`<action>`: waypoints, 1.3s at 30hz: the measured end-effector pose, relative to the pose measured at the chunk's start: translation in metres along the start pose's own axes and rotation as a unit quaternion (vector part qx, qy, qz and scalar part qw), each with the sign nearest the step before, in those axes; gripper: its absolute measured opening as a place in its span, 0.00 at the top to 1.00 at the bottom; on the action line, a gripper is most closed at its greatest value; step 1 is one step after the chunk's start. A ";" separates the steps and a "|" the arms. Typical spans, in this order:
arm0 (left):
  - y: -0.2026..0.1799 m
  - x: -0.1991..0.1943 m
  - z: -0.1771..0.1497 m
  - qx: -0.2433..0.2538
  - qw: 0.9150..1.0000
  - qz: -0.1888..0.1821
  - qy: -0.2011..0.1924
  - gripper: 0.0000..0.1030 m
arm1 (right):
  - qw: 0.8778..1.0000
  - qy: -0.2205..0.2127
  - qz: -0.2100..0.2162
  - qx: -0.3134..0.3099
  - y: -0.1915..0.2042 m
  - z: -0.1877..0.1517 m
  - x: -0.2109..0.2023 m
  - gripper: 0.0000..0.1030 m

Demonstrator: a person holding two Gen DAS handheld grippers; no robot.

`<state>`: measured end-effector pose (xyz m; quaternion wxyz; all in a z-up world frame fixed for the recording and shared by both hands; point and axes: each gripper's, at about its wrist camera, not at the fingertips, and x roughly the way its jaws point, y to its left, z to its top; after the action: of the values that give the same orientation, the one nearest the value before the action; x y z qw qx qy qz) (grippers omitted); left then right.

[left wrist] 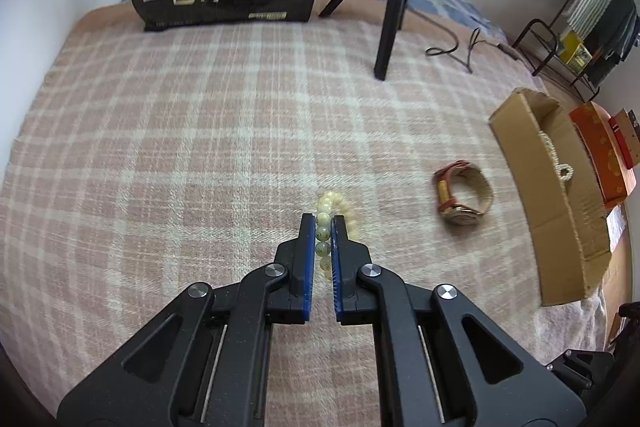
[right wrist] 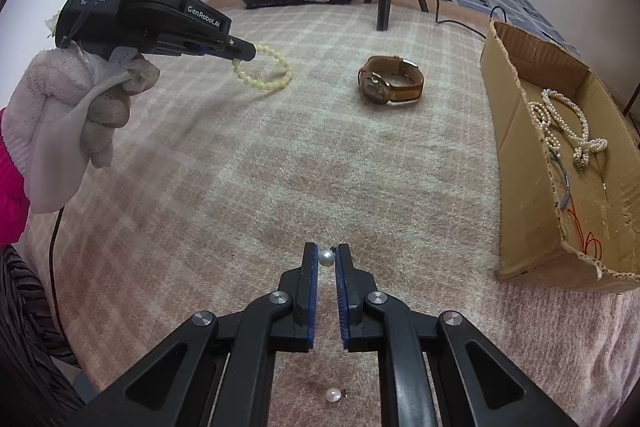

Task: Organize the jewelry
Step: 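Close the left tool on the bead bracelet while the right tool grips the pearl earring, then lift and carry the bracelet and earring over the cardboard box with both tools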

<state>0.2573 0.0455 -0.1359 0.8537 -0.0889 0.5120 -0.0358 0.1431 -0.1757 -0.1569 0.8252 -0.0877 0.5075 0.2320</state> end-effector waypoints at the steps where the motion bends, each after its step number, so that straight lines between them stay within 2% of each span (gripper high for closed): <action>1: -0.001 -0.004 0.000 0.001 1.000 -0.002 -0.004 0.95 | 1.000 -0.003 -0.001 -0.001 0.001 0.001 -0.002 0.94; 18: -0.027 -0.053 0.008 0.012 0.998 -0.044 -0.050 0.95 | 0.998 -0.058 -0.010 -0.008 0.002 0.009 -0.046 0.94; 31: -0.066 -0.066 0.010 0.037 0.994 -0.078 -0.060 0.95 | 0.993 -0.106 -0.045 0.028 -0.037 0.020 -0.085 0.94; 39: -0.098 -0.071 0.014 0.058 0.991 -0.097 -0.069 0.95 | 0.989 -0.120 -0.065 0.057 -0.067 0.019 -0.100 0.94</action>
<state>0.2391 -0.0381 -0.0492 0.8831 -0.0910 0.4378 -0.1420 0.1519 -0.2569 -0.0666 0.8970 -0.0452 0.4107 0.1572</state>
